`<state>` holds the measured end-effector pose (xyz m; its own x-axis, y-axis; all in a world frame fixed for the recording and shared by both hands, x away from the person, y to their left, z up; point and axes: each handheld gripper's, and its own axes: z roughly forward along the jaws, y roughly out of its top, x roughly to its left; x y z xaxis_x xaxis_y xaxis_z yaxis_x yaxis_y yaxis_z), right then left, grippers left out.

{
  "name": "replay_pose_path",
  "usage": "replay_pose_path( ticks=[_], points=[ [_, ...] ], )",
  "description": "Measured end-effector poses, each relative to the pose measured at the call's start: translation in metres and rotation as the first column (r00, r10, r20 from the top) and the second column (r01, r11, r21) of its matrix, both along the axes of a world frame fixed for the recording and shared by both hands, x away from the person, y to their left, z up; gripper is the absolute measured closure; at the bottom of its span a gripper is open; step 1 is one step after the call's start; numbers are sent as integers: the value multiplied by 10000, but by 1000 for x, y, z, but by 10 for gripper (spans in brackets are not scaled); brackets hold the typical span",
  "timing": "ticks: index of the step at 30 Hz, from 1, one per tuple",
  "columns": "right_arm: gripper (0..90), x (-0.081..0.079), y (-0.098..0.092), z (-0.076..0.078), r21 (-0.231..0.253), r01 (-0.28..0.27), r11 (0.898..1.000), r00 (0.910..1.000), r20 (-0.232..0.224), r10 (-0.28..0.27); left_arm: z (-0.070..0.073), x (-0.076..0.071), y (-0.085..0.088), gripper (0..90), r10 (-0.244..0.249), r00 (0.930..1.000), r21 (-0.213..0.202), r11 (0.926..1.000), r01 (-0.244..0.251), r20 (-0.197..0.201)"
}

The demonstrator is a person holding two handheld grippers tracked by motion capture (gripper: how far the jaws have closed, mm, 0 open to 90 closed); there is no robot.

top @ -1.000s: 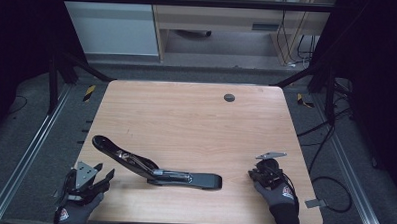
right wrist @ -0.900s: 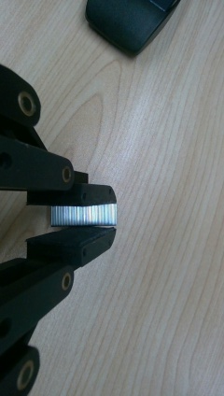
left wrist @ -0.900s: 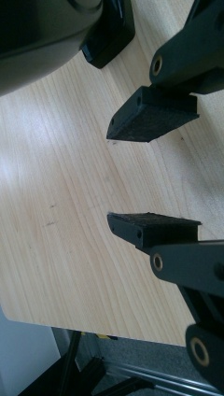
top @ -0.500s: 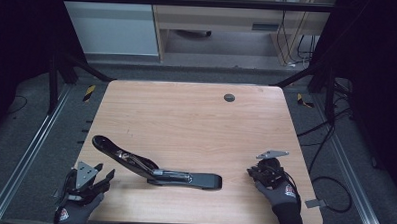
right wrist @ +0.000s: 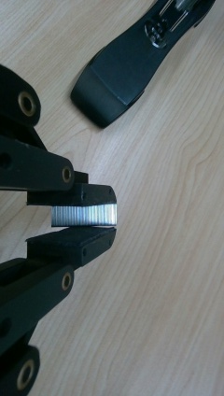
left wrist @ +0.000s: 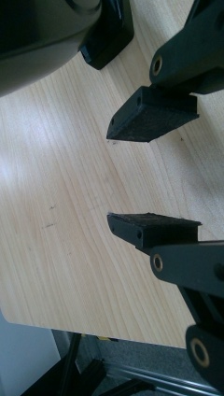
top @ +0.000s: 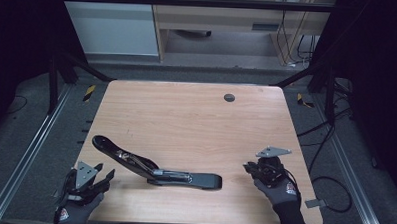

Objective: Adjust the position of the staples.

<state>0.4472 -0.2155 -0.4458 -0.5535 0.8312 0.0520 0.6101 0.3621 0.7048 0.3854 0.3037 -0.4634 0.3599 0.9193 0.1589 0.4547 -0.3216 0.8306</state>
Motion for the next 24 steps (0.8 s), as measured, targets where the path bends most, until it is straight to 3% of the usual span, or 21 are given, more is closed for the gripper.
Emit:
replay_pose_path(
  ticks=[9,24],
  points=[
    [785,-2,7,11,219,-717,9972,9963,486,706,0,0,0,517,15,10000,7,10000,-15,-24],
    [785,-3,15,20,273,-1340,9906,9890,672,1320,-1,1,0,517,3,10000,26,10000,-3,-80]
  ],
)
